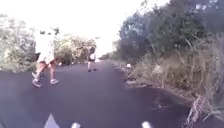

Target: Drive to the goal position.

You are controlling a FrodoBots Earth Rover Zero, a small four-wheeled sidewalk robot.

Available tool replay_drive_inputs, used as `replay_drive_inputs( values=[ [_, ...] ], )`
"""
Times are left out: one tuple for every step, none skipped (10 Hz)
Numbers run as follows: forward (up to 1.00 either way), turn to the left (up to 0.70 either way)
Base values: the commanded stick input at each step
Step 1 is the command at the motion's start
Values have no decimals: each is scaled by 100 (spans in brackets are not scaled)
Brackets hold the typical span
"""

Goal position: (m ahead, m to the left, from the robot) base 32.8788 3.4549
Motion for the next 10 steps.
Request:
replay_drive_inputs(
  values=[
    [85, 0],
    [85, 0],
    [85, 0],
    [85, 0],
    [85, 0],
    [85, 0],
    [85, 0],
    [85, 0],
    [85, 0],
    [85, 0]
  ],
)
